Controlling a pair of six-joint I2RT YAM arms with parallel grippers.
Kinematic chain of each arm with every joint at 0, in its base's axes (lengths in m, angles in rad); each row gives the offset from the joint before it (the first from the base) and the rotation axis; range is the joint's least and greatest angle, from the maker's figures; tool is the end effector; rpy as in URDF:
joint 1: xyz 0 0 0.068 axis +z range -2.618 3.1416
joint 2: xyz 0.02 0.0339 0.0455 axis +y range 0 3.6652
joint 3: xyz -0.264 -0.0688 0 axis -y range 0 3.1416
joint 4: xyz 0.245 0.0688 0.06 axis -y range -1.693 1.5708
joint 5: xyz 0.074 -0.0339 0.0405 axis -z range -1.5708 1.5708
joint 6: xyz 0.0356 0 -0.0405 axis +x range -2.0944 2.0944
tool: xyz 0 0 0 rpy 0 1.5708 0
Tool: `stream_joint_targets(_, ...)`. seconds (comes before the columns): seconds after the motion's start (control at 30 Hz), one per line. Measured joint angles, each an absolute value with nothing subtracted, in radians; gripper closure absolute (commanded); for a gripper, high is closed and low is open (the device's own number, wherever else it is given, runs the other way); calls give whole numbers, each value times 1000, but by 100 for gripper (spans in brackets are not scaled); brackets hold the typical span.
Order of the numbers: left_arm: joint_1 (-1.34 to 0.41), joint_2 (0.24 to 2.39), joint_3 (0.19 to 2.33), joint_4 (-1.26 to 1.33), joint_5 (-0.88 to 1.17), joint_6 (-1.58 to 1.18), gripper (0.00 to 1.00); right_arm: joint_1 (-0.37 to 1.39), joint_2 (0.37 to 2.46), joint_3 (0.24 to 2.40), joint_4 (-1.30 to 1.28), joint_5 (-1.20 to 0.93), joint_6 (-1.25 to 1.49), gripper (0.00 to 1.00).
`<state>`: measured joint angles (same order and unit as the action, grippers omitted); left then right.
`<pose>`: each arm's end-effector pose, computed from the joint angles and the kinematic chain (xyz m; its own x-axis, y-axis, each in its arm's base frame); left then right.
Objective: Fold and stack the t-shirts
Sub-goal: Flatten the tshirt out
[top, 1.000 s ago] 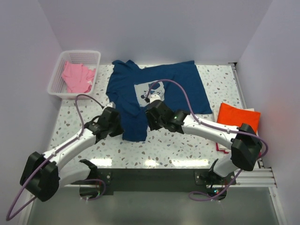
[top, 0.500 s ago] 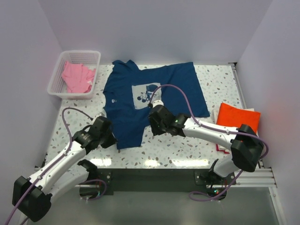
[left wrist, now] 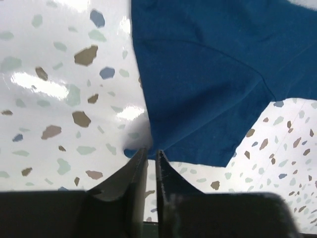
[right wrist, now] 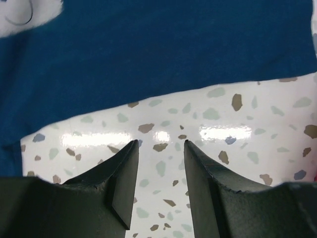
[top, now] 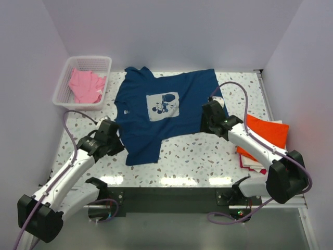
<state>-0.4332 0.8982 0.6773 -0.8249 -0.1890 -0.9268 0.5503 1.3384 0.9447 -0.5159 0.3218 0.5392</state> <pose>0.1501 -0.0621 0.2306 -0.7329 -0.5264 -0.4309 -0.4319 0.8495 -0.3032 0.2400 0.1340 0.2468 -0.7470 0.1132 -0.6551 0.0618 0.9930 0.1011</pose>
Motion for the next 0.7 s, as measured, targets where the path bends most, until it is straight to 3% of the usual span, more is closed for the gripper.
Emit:
stream_joint_targets(0.1,-388,938,712,-801,-173,-873,68,506,1338,944,-512,301,540,55)
stream_joint_targets(0.2,-381,1029,757,-747,-184,-848,65,505,1352,944,-500,260,542,54)
stream_joint_targets(0.43,-375,1292,797,-539,-187,-874,67,530,1374,934,-479,215,550,49)
stream_joint_targets(0.7,-313,1512,788,-395,-191,-939,77,530,1374,921,-477,253,559,45)
